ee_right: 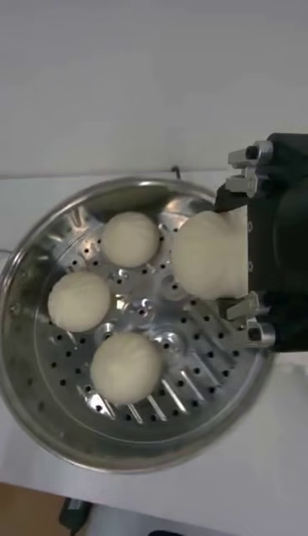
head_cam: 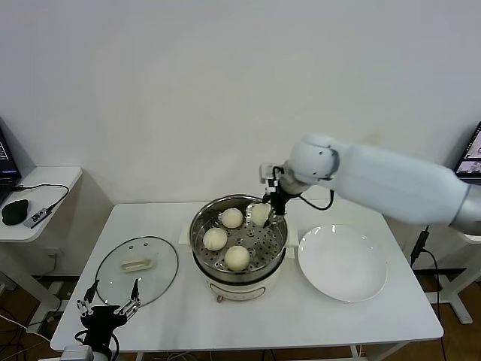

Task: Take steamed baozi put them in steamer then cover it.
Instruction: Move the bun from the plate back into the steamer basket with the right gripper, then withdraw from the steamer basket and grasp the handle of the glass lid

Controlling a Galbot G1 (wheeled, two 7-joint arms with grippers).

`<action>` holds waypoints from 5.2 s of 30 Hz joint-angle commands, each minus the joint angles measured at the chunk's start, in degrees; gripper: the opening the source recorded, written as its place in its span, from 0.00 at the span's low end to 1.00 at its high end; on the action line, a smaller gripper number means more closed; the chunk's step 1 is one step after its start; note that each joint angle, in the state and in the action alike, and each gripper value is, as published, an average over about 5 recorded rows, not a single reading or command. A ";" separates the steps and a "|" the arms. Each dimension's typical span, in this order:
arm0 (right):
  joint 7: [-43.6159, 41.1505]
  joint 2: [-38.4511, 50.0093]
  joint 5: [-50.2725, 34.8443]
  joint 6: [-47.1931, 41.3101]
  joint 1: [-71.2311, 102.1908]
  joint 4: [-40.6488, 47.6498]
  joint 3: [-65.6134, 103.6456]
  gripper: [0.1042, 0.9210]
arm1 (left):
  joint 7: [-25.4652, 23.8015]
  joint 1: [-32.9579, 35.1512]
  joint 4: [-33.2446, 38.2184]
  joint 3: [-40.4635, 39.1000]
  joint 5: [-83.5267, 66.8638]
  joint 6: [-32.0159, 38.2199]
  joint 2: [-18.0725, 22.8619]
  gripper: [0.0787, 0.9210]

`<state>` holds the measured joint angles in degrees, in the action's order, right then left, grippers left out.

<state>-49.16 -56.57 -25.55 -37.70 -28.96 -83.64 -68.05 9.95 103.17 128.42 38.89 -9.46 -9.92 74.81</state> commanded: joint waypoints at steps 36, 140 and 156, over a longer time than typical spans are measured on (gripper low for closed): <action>27.55 14.82 -8.03 0.93 11.26 -16.46 13.60 0.88 | 0.14 -1.45 -1.19 -0.72 -0.22 0.22 -0.24 0.88; 38.71 -29.37 21.19 43.90 120.08 -31.46 119.58 0.88 | -3.52 -38.97 -53.31 -6.21 77.40 14.11 -7.95 0.76; 38.54 -28.99 21.89 43.64 120.57 -33.59 119.30 0.88 | 2.28 -37.07 -50.66 -4.42 77.07 17.08 -7.73 0.21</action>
<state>-10.58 -85.67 -3.83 6.01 91.50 -116.30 51.45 8.15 65.29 75.27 33.63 67.86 5.53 67.25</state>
